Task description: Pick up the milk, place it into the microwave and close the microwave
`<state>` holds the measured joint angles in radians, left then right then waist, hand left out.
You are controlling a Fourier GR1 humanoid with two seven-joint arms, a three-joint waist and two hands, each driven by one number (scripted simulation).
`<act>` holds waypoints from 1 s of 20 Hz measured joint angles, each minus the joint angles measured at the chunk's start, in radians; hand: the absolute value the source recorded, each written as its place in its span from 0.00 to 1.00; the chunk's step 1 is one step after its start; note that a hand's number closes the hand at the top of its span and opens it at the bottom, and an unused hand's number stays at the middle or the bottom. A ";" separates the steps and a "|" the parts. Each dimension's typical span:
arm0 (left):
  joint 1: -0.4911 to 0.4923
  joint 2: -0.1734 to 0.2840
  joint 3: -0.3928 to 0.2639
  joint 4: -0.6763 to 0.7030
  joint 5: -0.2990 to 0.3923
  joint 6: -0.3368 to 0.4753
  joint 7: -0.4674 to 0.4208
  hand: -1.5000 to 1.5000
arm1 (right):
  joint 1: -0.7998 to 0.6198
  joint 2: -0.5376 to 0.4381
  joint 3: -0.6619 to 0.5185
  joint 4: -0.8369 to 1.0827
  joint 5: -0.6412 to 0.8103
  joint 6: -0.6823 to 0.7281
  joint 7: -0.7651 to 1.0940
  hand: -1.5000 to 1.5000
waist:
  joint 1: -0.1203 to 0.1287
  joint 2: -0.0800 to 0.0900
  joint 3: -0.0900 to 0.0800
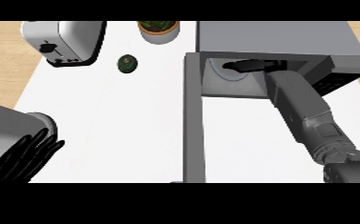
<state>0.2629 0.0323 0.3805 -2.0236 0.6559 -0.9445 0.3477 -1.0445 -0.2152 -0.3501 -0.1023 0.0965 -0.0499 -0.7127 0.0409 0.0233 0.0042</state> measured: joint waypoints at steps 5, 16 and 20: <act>0.008 -0.019 -0.061 0.005 -0.099 -0.033 -0.043 0.00 | 0.088 0.068 -0.019 -0.028 -0.037 0.102 -0.072 0.00 | -0.025 -0.017 -0.003; -0.083 -0.031 -0.180 0.139 -0.389 0.013 -0.213 1.00 | 0.374 0.164 0.058 -0.143 -0.019 0.171 -0.161 0.00 | -0.081 -0.038 -0.007; -0.124 -0.032 -0.210 0.179 -0.471 0.044 -0.254 1.00 | 0.502 0.150 0.087 -0.208 -0.008 0.179 -0.180 0.00 | -0.098 -0.042 -0.008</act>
<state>0.1385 0.0005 0.1700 -1.8448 0.1853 -0.9003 0.0942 -0.5427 -0.0652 -0.2627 -0.3100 0.0885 0.1288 -0.8928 -0.0570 -0.0186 -0.0039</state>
